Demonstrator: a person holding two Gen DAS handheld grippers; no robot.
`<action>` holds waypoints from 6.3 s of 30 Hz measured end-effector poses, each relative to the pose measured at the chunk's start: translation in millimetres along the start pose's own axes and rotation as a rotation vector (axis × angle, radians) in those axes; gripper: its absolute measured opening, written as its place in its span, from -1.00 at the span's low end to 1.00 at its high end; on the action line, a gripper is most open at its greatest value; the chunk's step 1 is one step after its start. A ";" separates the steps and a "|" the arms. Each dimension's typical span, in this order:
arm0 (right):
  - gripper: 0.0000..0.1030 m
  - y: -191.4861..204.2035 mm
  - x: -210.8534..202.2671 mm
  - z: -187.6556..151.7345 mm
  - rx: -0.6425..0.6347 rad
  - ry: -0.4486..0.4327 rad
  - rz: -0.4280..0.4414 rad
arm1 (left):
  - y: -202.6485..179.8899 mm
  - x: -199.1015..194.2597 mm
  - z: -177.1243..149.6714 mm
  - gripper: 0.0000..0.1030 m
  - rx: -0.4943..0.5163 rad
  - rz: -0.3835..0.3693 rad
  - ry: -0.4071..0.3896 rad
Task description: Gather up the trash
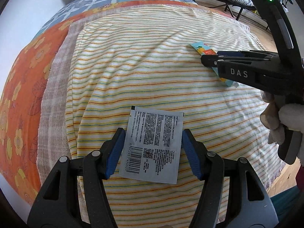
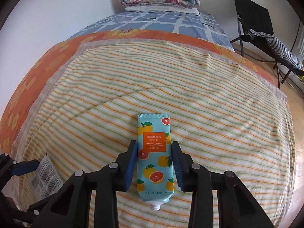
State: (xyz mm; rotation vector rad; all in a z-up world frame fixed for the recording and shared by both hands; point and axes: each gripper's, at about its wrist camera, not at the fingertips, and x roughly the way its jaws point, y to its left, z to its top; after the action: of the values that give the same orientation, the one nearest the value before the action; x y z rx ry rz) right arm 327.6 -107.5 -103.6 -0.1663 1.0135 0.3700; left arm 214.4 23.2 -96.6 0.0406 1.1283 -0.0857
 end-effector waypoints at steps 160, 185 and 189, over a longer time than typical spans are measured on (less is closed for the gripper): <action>0.32 15.7 -164.1 -255.0 0.022 -0.002 0.114 | -69.4 -92.8 -164.3 0.42 0.110 -0.133 -0.059; 0.79 -9.9 -199.3 -173.9 0.091 -0.175 0.136 | -55.0 -152.4 -72.0 0.76 -0.022 -0.133 -0.306; 0.79 -14.7 -203.3 -157.8 0.081 -0.192 0.122 | -50.1 -158.9 -55.5 0.77 -0.051 -0.134 -0.334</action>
State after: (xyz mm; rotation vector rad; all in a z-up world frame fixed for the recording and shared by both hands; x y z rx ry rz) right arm 111.3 -214.8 -13.4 0.0046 0.8496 0.4460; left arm 92.4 -14.9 23.9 -0.0919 0.7977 -0.1766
